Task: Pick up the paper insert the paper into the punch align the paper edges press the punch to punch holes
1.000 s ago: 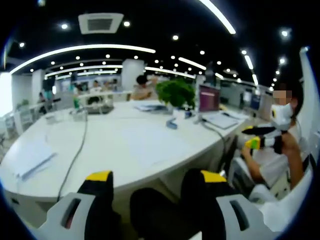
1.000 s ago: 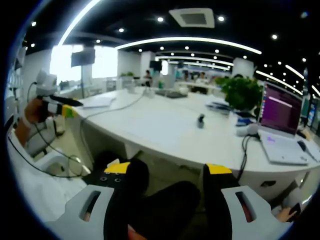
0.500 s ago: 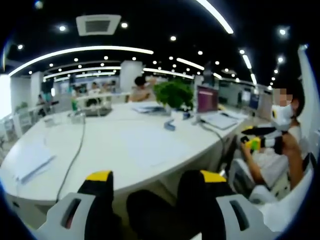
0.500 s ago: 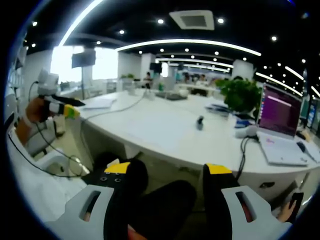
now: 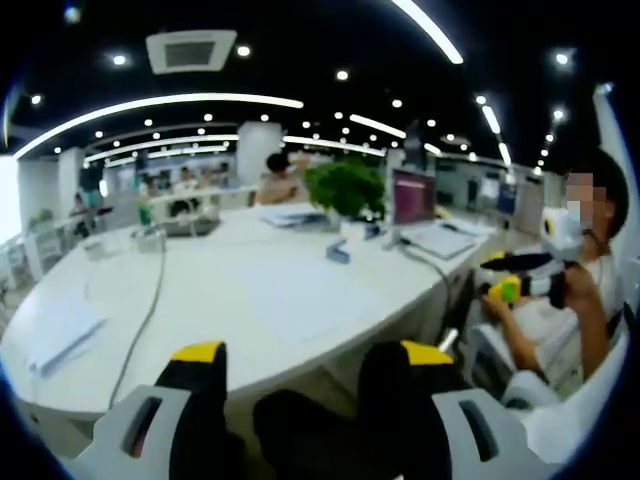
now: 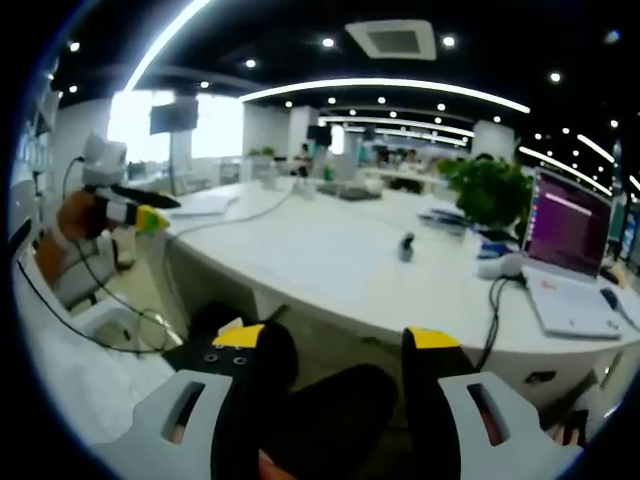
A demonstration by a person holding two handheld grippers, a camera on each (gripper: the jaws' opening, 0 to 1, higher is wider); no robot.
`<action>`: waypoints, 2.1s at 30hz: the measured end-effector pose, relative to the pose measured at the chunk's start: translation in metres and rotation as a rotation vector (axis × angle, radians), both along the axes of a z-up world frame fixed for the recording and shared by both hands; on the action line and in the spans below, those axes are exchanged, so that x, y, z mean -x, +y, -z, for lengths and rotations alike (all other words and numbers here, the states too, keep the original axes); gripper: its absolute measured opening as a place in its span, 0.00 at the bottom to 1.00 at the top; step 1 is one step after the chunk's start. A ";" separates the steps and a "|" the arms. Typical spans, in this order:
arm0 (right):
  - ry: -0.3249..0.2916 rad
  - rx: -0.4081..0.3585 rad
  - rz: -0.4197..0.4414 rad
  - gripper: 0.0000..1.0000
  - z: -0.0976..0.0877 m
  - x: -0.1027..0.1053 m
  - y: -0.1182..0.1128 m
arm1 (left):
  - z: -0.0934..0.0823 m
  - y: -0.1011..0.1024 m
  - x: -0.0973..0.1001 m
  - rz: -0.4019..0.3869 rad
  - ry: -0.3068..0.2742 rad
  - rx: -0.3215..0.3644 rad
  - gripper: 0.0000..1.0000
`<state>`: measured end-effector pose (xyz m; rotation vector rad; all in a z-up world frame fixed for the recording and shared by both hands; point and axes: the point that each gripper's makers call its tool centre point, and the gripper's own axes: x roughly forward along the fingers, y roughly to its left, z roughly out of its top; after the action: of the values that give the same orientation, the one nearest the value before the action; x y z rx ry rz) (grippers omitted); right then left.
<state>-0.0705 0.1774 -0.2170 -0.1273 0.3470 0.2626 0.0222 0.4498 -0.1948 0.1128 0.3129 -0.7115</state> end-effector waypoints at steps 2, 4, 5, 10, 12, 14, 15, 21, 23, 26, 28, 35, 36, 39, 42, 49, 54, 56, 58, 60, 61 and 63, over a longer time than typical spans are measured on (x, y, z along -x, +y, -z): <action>-0.003 0.002 -0.004 0.54 0.001 -0.001 0.002 | -0.003 0.007 -0.006 -0.040 -0.013 0.018 0.68; 0.000 -0.005 -0.006 0.54 0.002 -0.001 0.004 | -0.006 0.011 -0.010 -0.065 -0.019 0.035 0.68; 0.004 -0.005 -0.011 0.54 0.002 -0.001 0.005 | -0.007 0.011 -0.010 -0.067 -0.020 0.038 0.68; 0.002 0.000 -0.005 0.54 0.000 -0.001 0.002 | -0.007 0.011 -0.012 -0.069 -0.018 0.045 0.68; 0.000 -0.005 0.002 0.54 -0.001 -0.001 0.000 | -0.004 0.009 -0.010 -0.059 -0.010 0.035 0.69; 0.004 -0.005 0.007 0.55 0.000 -0.001 -0.001 | -0.001 0.007 -0.008 -0.045 -0.001 0.029 0.69; 0.007 -0.008 0.012 0.56 0.001 0.000 -0.002 | 0.001 0.006 -0.007 -0.039 0.003 0.023 0.70; 0.031 -0.052 0.061 0.61 0.004 0.001 -0.011 | 0.008 -0.004 0.001 0.008 0.021 -0.013 0.74; 0.031 -0.051 0.066 0.61 0.005 0.001 -0.012 | 0.009 -0.005 0.001 0.011 0.022 -0.012 0.74; 0.029 -0.047 0.063 0.61 0.004 0.001 -0.012 | 0.009 -0.005 -0.001 0.007 0.023 -0.010 0.74; 0.026 -0.044 0.060 0.61 0.003 -0.001 -0.012 | 0.009 -0.005 -0.003 0.006 0.023 -0.010 0.74; 0.006 -0.019 0.073 0.61 -0.001 -0.020 -0.014 | 0.011 -0.009 -0.012 0.011 0.020 -0.009 0.74; 0.001 -0.014 0.075 0.61 -0.002 -0.022 -0.015 | 0.011 -0.008 -0.013 0.011 0.019 -0.009 0.74; -0.001 -0.013 0.072 0.60 -0.004 -0.025 -0.015 | 0.012 -0.008 -0.016 0.010 0.020 -0.005 0.74; -0.006 -0.009 0.065 0.60 -0.004 -0.028 -0.013 | 0.014 -0.006 -0.019 0.005 0.022 -0.008 0.74; -0.014 -0.020 0.064 0.59 -0.002 -0.036 -0.010 | 0.018 -0.007 -0.023 0.007 0.026 -0.023 0.72; -0.022 -0.031 0.057 0.59 -0.002 -0.042 -0.007 | 0.017 -0.009 -0.026 0.010 0.021 -0.025 0.72; -0.026 -0.034 0.053 0.58 -0.002 -0.044 -0.005 | 0.016 -0.010 -0.027 0.012 0.018 -0.028 0.72; -0.027 -0.037 0.048 0.58 -0.002 -0.046 -0.003 | 0.016 -0.012 -0.027 0.016 0.016 -0.032 0.72; -0.027 -0.035 0.043 0.58 -0.002 -0.048 -0.002 | 0.015 -0.014 -0.027 0.021 0.012 -0.034 0.72; -0.028 -0.036 0.042 0.58 -0.001 -0.048 0.000 | 0.015 -0.015 -0.027 0.023 0.011 -0.034 0.72; -0.026 -0.039 0.039 0.58 0.000 -0.051 0.000 | 0.016 -0.017 -0.027 0.028 0.012 -0.035 0.72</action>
<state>-0.0197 0.1778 -0.2170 -0.0857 0.3183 0.2284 0.0490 0.4325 -0.2106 0.1466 0.3359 -0.7345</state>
